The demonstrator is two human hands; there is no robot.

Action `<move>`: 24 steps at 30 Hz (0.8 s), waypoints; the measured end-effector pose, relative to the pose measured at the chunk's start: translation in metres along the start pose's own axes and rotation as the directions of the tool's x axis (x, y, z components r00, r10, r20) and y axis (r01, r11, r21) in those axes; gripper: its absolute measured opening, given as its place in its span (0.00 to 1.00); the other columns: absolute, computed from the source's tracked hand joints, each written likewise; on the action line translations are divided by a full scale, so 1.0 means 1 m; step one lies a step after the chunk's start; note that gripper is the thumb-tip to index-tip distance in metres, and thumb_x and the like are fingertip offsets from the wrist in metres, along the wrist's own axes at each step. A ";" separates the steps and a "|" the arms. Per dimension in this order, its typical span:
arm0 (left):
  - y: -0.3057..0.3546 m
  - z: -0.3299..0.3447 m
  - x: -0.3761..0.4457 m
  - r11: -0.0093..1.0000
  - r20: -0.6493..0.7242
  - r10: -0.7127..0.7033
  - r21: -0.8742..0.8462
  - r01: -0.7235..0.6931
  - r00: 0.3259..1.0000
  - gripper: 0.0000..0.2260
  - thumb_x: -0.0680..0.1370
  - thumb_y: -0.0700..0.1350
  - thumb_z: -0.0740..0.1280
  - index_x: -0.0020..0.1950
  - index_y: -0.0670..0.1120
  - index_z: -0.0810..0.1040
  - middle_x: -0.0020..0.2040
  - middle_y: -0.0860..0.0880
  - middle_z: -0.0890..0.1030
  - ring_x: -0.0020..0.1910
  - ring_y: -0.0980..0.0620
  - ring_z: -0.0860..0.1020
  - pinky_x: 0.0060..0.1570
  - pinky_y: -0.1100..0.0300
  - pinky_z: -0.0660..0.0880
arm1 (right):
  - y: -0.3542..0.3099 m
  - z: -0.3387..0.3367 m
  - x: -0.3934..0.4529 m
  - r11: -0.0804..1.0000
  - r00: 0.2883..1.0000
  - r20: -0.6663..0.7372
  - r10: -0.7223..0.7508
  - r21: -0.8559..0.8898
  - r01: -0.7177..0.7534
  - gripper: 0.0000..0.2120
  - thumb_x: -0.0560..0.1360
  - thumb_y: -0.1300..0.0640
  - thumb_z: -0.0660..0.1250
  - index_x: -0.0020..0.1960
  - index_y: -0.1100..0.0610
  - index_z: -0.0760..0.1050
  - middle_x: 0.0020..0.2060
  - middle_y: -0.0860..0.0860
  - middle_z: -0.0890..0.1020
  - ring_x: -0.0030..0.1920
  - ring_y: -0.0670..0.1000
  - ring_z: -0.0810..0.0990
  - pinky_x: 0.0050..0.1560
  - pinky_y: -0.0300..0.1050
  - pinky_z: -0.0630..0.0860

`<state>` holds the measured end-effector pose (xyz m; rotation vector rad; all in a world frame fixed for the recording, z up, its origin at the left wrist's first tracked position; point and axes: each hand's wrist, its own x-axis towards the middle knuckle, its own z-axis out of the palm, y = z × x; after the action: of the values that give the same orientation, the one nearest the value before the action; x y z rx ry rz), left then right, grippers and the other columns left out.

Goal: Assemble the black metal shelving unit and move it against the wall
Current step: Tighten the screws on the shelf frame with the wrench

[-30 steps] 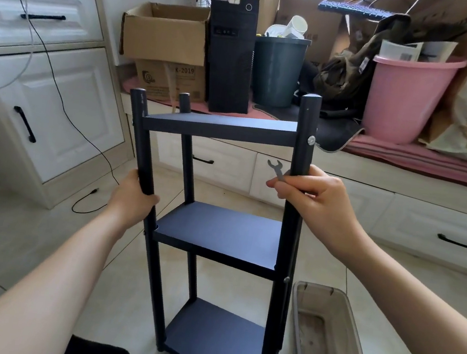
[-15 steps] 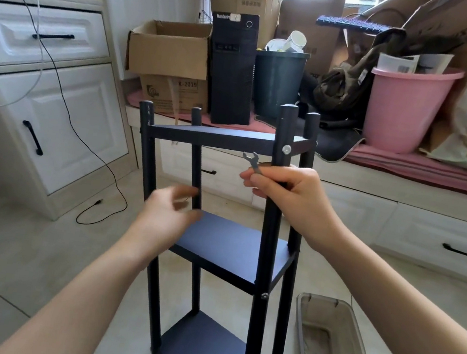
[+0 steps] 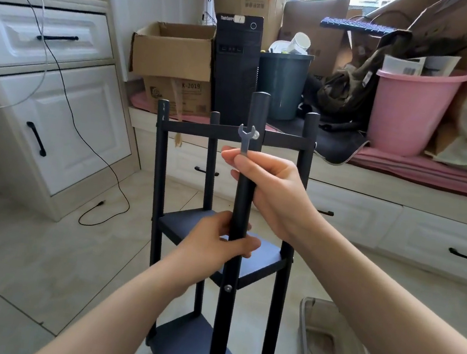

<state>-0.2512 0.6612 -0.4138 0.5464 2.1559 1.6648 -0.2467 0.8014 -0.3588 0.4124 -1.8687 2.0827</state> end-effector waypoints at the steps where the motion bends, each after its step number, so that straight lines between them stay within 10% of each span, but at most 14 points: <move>1: 0.000 0.000 0.001 0.999 -0.030 0.009 -0.038 -0.010 1.000 0.08 0.77 0.47 0.74 0.53 0.47 0.80 0.44 0.51 0.86 0.44 0.52 0.86 0.55 0.52 0.80 | 0.000 0.003 0.000 1.000 1.000 0.011 -0.006 -0.016 0.006 0.09 0.79 0.61 0.66 0.51 0.53 0.85 0.54 0.49 0.85 0.60 0.47 0.81 0.59 0.40 0.75; 12: -0.005 0.005 0.003 0.987 -0.241 0.065 -0.125 -0.098 0.968 0.07 0.81 0.53 0.65 0.48 0.51 0.77 0.33 0.57 0.76 0.33 0.60 0.76 0.43 0.60 0.71 | 0.000 -0.007 -0.011 0.976 0.992 -0.123 -0.037 -0.216 0.010 0.09 0.77 0.61 0.69 0.46 0.52 0.87 0.48 0.47 0.86 0.55 0.45 0.82 0.52 0.34 0.75; 24: -0.004 0.000 -0.001 0.985 -0.116 0.098 -0.132 -0.113 0.988 0.09 0.82 0.52 0.65 0.47 0.47 0.77 0.33 0.54 0.75 0.35 0.58 0.75 0.43 0.63 0.68 | 0.000 -0.032 -0.029 0.966 0.922 -0.386 -0.001 -0.238 -0.098 0.07 0.77 0.62 0.69 0.44 0.58 0.86 0.30 0.54 0.73 0.33 0.52 0.69 0.37 0.47 0.68</move>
<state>-0.2510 0.6603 -0.4175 0.5500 2.0975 1.9267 -0.2201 0.8317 -0.3742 -0.1026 -1.8779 1.7594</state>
